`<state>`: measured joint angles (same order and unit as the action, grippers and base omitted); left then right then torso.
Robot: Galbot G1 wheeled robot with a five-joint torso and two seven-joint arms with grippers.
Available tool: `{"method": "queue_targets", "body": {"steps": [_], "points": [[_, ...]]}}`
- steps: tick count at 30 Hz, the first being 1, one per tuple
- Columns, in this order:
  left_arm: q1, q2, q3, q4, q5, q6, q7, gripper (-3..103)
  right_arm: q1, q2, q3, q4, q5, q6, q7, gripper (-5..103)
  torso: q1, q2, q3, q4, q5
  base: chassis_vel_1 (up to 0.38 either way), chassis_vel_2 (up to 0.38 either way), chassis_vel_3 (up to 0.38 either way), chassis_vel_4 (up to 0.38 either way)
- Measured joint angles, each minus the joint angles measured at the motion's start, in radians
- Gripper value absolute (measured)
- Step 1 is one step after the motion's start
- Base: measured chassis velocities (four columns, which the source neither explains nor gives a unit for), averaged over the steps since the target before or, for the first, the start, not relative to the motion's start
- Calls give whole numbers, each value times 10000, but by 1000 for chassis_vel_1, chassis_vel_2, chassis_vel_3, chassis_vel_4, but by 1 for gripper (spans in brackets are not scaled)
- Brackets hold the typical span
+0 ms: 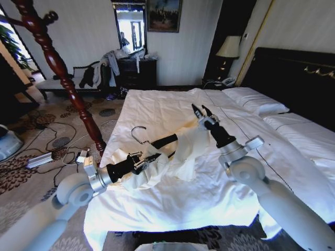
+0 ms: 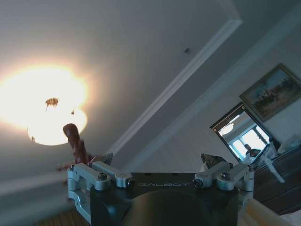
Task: Pick up the clothes from the bed and hang them on the clothes hanger.
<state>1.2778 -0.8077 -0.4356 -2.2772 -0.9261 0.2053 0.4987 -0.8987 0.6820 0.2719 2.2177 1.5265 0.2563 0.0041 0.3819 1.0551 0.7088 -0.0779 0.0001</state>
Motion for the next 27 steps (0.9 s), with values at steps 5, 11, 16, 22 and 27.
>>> {"method": "queue_targets", "body": {"steps": [5, 11, 16, 22, 27], "points": [[294, -1278, 128, 146, 557, -90, 291, 18, 114, 61, 76, 322, 1350, 89, 478, 100, -1, 1, 0, 1, -3, 0, 0, 0, 0], [439, -2204, 137, -2, 671, -114, 438, 18, -119, 226, 55, 264, 1530, 88, 1051, 100, 0, 0, 0, -2, 0, 0, 0, 0, 0], [752, -2345, 89, -257, 735, -155, 530, 18, -145, 412, 76, 30, 1592, 111, 1718, 100, 0, 0, 0, 0, 0, 0, 0, 0, 0], [828, -2430, 45, -361, 731, -181, 557, 18, -199, 563, 101, 0, 1704, 160, 1929, 100, -1, 0, 0, 0, -1, 0, 0, 0, 0], [825, -2668, -12, -400, 705, -223, 608, 18, -322, 691, 220, -47, 1723, 218, 2122, 100, -1, 1, 0, -1, -1, 0, 0, 0, 0]]}}
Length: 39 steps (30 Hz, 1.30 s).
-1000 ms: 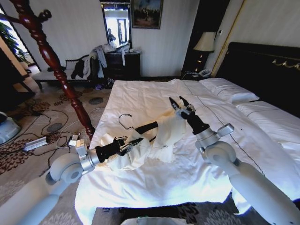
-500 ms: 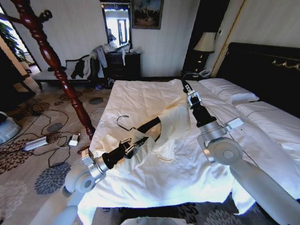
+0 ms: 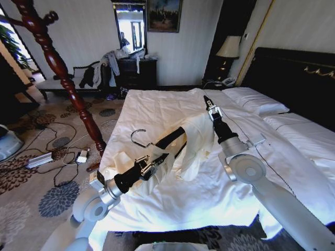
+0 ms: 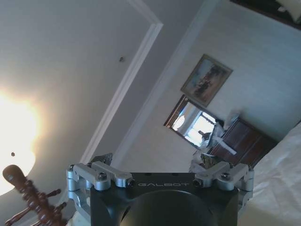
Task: Pick up the clothes from the bed and hang them on the clothes hanger.
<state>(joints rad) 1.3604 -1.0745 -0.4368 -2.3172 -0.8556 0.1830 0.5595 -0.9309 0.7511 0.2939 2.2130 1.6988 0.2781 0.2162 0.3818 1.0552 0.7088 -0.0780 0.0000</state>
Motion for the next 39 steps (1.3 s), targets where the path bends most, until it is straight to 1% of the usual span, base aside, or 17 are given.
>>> {"method": "queue_targets", "body": {"steps": [5, 10, 15, 19, 24, 25, 27, 29, 30, 32, 33, 34, 35, 36, 37, 38, 39], "points": [[12, -330, -39, -4, 11, -58, 102, 18, -32, 61, 276, -95, 159, 107, 113, 100, 0, 0, 0, 0, 0, 0, 0, 0, 0], [-27, -459, -34, 101, 43, -102, 139, 18, 78, 153, 546, -144, 518, 256, 172, 100, 0, 0, 0, 1, -1, 0, 0, 0, 0], [-192, -541, -84, 108, -81, -113, 146, 18, 0, 236, 566, -239, 548, 303, 407, 100, 0, 0, 0, 0, 0, 0, 0, 0, 0], [-383, -683, -238, 83, -312, -113, 146, 18, -94, 424, 524, -375, 456, 357, 589, 100, 0, -1, 0, 0, 0, 0, 0, 0, 0], [-542, -1170, -535, 42, -589, -118, 121, 18, -239, 754, 408, -682, 126, 388, 704, 100, 0, -1, 1, 0, 0, 0, 0, 0, 0], [-542, -1170, -535, 42, -589, -118, 121, 18, -239, 754, 408, -682, 126, 388, 704, 100, 0, -1, 1, 0, 0, 0, 0, 0, 0], [-624, -1338, -748, 25, -735, -121, 58, 18, -277, 865, 409, -827, -59, 427, 758, 100, 0, -1, 0, 1, -1, 0, 0, 0, 0], [-825, -1299, -1051, 26, -1007, -121, -174, 18, -355, 908, 411, -977, -463, 476, 853, 100, 0, -1, 0, 2, -3, 0, 0, 0, 0], [-825, -1299, -1051, 26, -1007, -121, -174, 18, -355, 908, 411, -977, -463, 476, 853, 100, 0, -1, 0, 2, -3, 0, 0, 0, 0], [-1239, -890, -1445, 139, -1552, -114, -801, 18, -535, 888, 387, -1127, -1200, 491, 896, 100, 0, 0, 0, 0, -2, 0, 0, 0, 0], [-1506, -524, -1624, 276, -1872, -79, -1238, 18, -658, 855, 372, -1155, -1590, 492, 895, 100, 1, -1, 0, 0, -3, 0, 0, 0, 0], [-1506, -524, -1624, 276, -1872, -79, -1238, 18, -658, 855, 372, -1155, -1590, 492, 895, 100, 1, -1, 0, 0, -3, 0, 0, 0, 0], [-1835, 32, -1784, 586, -2166, -14, -1820, 18, -805, 812, 369, -1123, -1885, 489, 883, 100, 0, 0, 1, 0, -2, 0, 0, 0, 0], [-2056, 497, -1836, 861, -2335, 36, -2169, 18, -926, 773, 365, -1025, -2037, 474, 844, 100, 0, -1, 2, -1, -6, 0, 0, 0, 0], [-2056, 497, -1836, 861, -2335, 36, -2169, 18, -926, 773, 365, -1025, -2037, 474, 844, 100, 0, -1, 2, -1, -6, 0, 0, 0, 0], [-2192, 843, -1850, 1045, -2468, 69, -2367, 18, -988, 745, 360, -961, -2103, 465, 798, 100, 1, 0, 0, -2, -6, 0, 0, 0, 0], [-2476, 1564, -1846, 1383, -2759, 109, -2698, 18, -1095, 697, 332, -852, -2222, 438, 697, 100, 1, -1, 1, 0, -6, 0, 0, 0, 0]]}}
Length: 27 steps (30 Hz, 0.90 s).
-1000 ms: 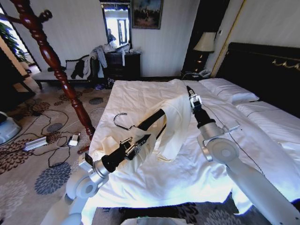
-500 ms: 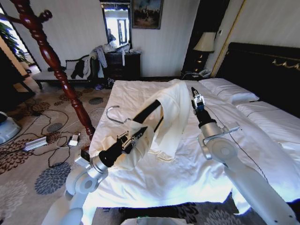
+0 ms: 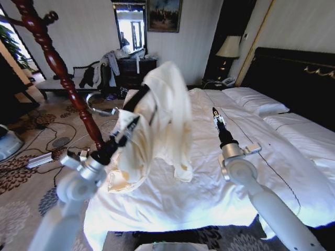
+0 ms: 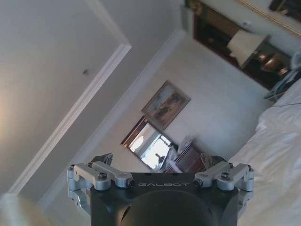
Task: Pick up the clothes from the bed and hang them on the clothes hanger.
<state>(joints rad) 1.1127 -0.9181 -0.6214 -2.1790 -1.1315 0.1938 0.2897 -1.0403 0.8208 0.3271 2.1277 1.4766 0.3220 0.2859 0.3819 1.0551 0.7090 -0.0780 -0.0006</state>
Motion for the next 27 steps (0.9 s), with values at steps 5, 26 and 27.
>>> {"method": "queue_targets", "body": {"steps": [5, 26, 27], "points": [[-1142, 2061, 230, 789, -1258, 65, -1012, 18, -166, -95, -52, 247, -167, -97, -163, 100, 0, 0, 0, -1, 6, 0, 0, 0, 0], [-4232, 7135, 731, 5163, -4447, 1917, -2525, 18, 113, -344, -749, 226, -647, -290, -1480, 100, 1, 0, 0, 3, 3, 0, 0, 0, 0], [-4347, 7256, 756, 5375, -4449, 2166, -2540, 18, 118, -331, -770, 237, -648, -293, -1670, 100, 1, 0, -1, 6, 2, 0, 0, 0, 0]]}}
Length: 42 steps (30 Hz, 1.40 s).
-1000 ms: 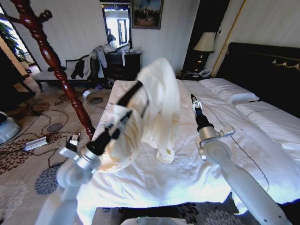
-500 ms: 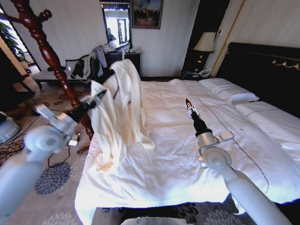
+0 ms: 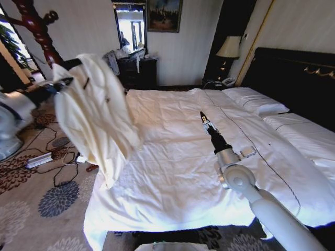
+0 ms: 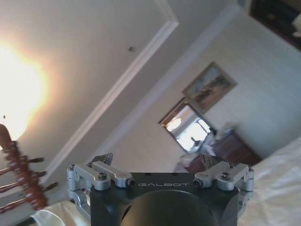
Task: Pick up the clothes from the bed and hang them on the clothes hanger.
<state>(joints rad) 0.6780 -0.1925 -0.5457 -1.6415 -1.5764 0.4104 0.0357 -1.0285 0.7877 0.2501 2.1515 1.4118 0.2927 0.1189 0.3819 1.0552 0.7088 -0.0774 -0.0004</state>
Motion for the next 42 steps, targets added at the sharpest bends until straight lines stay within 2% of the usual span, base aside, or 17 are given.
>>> {"method": "queue_targets", "body": {"steps": [3, 6, 8, 13, 17, 22, 24, 26, 27, 29, 31, 32, 34, 37, 38, 40, 42], "points": [[-658, 85, 219, 612, 61, 789, 12, 18, -163, -2, 41, 94, -21, 0, -448, 100, -2, 0, 0, -5, -1, 0, 0, 0, 0], [-1192, 54, 387, 992, 155, 1097, 180, 18, -261, -8, 99, 110, -94, 21, -661, 100, -1, 0, 0, -8, -1, 0, 0, 0, 0], [-1669, 49, 535, 1303, 239, 1206, 413, 18, -301, 7, 137, 104, -231, 52, -787, 100, -1, 0, 0, -8, 2, 0, 0, 0, 0], [-2811, -10, 1147, 1864, 196, 1354, 521, 18, -361, 111, 136, 82, -381, 64, -963, 100, -2, 0, 0, 1, 3, 0, 0, 0, 0], [-3584, -186, 1787, 2104, 248, 1612, 534, 18, -610, 250, 146, -101, -730, 144, -1878, 100, -1, -1, 0, -8, 3, 0, 0, 0, 0], [-2661, -297, 1369, 1480, 626, 1253, 761, 18, -936, 357, 283, 6, -847, 215, -2407, 100, -2, 0, -1, -4, 7, 0, 0, 0, 0], [-2090, -618, 1236, 1140, 1222, 930, 717, 18, -1029, 451, 372, 53, -851, 232, -2490, 100, -4, 1, -2, -3, 9, 0, 0, 0, 0], [-1779, -1126, 1216, 865, 1522, 566, 397, 18, -1044, 545, 431, 46, -856, 238, -2526, 100, -1, 0, 1, -5, -3, 0, 0, 0, 0], [-1733, -1539, 1258, 711, 1530, 317, 61, 18, -1029, 614, 442, 14, -855, 238, -2530, 100, 2, -1, 2, -5, -2, 0, 0, 0, 0], [-1783, -1959, 1362, 613, 1520, 125, -216, 18, -997, 690, 434, -30, -848, 238, -2531, 100, 0, 0, 1, -5, 3, 0, 0, 0, 0], [-2107, -2600, 1729, 632, 1513, 6, -526, 18, -926, 842, 355, -115, -817, 239, -2515, 100, -2, 0, 0, -8, 5, 0, 0, 0, 0], [-2107, -2600, 1729, 632, 1513, 6, -526, 18, -926, 842, 355, -115, -817, 239, -2515, 100, -2, 0, 0, -8, 5, 0, 0, 0, 0], [-2769, -3013, 2446, 912, 1519, 4, -606, 18, -883, 967, 291, -205, -807, 237, -2498, 100, 1, -1, 1, -7, 3, 0, 0, 0, 0], [-3805, -3321, 3790, 1535, 1631, 1, -309, 18, -850, 1142, 276, -329, -802, 228, -2479, 100, -1, 0, 1, -6, 7, 0, 0, 0, 0], [-3805, -3321, 3790, 1535, 1631, 1, -309, 18, -850, 1142, 276, -329, -802, 228, -2479, 100, -1, 0, 1, -6, 7, 0, 0, 0, 0], [-4840, -3682, 4812, 2275, 1776, 2, -63, 18, -807, 1217, 280, -416, -794, 224, -2461, 100, -1, 0, 2, -3, 4, 0, 0, 0, 0], [-5874, -4076, 5376, 3037, 1713, 66, -50, 18, -783, 1252, 293, -465, -784, 220, -2439, 100, 2, -2, 3, -3, -3, 0, 0, 0, 0]]}}
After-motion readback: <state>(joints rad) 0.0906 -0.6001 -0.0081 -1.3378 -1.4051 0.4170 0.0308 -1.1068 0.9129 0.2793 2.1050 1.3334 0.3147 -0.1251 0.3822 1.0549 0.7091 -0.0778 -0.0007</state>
